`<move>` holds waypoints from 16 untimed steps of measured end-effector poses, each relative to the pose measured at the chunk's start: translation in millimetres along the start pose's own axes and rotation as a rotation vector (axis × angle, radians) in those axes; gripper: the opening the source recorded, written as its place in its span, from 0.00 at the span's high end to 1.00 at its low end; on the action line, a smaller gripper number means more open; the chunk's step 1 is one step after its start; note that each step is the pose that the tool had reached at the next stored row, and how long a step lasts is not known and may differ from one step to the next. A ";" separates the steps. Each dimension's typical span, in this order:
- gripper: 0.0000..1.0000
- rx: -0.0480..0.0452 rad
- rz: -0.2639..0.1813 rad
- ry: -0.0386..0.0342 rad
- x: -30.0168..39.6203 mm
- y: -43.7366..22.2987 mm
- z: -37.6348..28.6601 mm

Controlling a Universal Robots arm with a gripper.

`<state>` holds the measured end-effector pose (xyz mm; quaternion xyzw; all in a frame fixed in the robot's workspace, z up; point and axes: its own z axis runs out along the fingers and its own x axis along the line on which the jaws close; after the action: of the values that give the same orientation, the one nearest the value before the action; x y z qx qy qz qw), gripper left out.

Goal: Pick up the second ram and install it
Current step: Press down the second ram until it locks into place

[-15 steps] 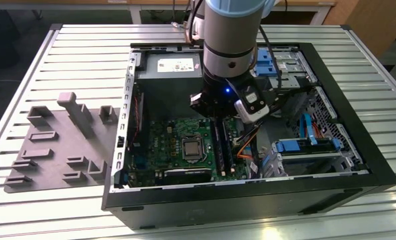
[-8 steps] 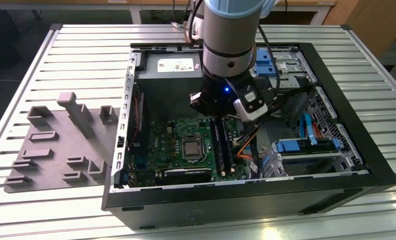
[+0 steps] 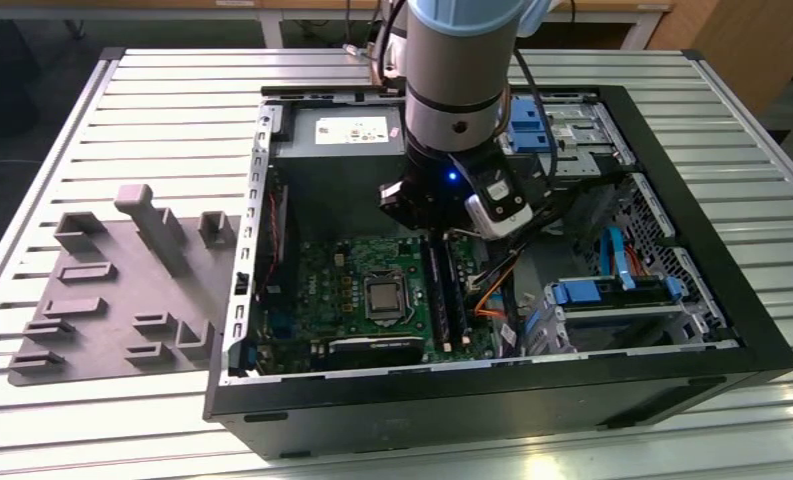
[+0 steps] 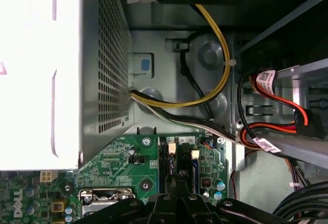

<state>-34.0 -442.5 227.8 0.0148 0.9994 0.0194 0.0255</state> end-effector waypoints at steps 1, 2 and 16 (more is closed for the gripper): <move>0.89 0.0000 0.000 0.0000 0.0 0.0 0.0; 0.89 0.0001 0.000 0.0000 0.1 0.0 -0.1; 0.89 -0.0002 0.000 -0.0001 0.3 0.0 4.3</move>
<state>-34.0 -442.3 223.5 0.0149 0.9994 0.0195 0.0255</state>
